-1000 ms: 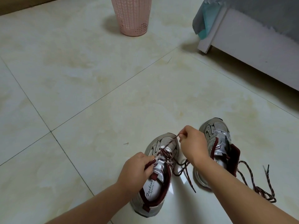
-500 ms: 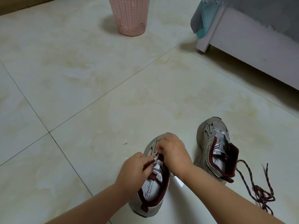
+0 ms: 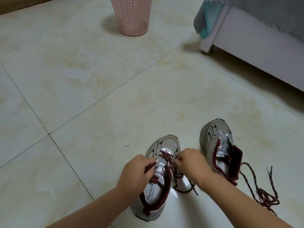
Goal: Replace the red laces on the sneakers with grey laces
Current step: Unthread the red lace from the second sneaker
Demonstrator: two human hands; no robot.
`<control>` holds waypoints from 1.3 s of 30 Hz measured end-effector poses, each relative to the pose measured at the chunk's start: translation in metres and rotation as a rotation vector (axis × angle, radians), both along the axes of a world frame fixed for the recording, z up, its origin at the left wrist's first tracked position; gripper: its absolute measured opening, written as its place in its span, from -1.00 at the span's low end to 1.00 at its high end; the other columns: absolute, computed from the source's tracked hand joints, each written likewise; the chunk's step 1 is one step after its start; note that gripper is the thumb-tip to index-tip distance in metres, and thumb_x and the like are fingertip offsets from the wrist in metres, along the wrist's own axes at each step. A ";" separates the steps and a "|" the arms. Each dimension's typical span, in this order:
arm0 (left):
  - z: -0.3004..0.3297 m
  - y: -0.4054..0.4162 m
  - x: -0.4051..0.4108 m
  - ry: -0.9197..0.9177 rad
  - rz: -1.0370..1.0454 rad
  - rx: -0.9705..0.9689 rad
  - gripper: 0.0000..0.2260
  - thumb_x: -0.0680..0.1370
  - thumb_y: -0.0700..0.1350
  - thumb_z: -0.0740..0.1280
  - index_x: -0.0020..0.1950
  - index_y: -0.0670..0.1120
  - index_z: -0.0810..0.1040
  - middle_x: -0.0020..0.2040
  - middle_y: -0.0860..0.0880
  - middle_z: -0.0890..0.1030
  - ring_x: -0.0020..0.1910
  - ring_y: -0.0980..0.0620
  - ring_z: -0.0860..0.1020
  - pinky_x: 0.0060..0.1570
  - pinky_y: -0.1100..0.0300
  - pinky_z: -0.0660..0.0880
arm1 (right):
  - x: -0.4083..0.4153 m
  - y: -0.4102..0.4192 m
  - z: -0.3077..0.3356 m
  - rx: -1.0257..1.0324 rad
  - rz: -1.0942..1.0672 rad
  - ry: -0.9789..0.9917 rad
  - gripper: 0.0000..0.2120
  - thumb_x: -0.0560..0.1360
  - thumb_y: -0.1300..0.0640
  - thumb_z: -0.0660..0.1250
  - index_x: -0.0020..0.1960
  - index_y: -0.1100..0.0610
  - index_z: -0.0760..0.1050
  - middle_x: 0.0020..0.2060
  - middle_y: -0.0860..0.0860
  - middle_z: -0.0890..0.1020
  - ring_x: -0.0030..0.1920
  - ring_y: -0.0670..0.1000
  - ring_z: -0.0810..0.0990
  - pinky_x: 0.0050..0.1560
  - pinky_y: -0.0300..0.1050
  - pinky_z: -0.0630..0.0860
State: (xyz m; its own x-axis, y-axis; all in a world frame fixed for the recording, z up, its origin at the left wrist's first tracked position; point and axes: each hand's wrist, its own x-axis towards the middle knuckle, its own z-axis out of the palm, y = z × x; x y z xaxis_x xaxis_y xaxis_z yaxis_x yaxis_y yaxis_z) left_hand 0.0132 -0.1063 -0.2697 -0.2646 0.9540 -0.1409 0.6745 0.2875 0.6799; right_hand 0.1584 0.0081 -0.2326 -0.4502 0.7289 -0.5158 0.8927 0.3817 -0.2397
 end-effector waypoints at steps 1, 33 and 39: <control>0.000 0.000 0.000 0.006 -0.001 -0.001 -0.80 0.50 -0.06 0.28 0.09 0.11 0.58 -0.21 0.11 0.45 -0.23 0.18 0.40 -0.26 0.50 0.28 | -0.001 -0.003 -0.001 0.029 -0.029 0.075 -0.82 0.50 0.01 0.28 -0.10 0.09 0.59 -0.12 0.05 0.63 -0.05 0.07 0.55 -0.17 -0.20 0.34; 0.005 0.002 -0.004 0.046 -0.080 -0.050 -0.74 0.54 -0.07 0.22 0.19 0.12 0.53 -0.20 0.13 0.38 -0.21 0.18 0.36 -0.24 0.52 0.25 | -0.003 0.006 0.002 0.237 0.017 0.049 -0.87 0.56 0.12 0.19 0.07 0.15 0.40 0.03 0.07 0.52 0.05 0.13 0.51 -0.09 -0.06 0.39; 0.007 0.002 -0.006 0.075 -0.066 -0.070 -0.73 0.53 -0.07 0.22 0.18 0.15 0.53 -0.21 0.11 0.38 -0.20 0.13 0.40 -0.27 0.41 0.23 | -0.007 -0.007 -0.001 -0.334 -0.405 0.174 -0.61 0.52 -0.01 0.28 -0.40 0.14 0.31 -0.49 0.02 0.40 -0.46 0.02 0.37 -0.39 -0.20 0.32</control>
State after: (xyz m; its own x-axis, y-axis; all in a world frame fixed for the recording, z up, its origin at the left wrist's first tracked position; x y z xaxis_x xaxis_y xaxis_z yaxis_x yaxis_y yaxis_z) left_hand 0.0073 -0.1039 -0.2626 -0.2139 0.9582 -0.1900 0.7417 0.2859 0.6068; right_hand 0.1518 0.0015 -0.2339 -0.2670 0.6713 -0.6914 0.8886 -0.1062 -0.4463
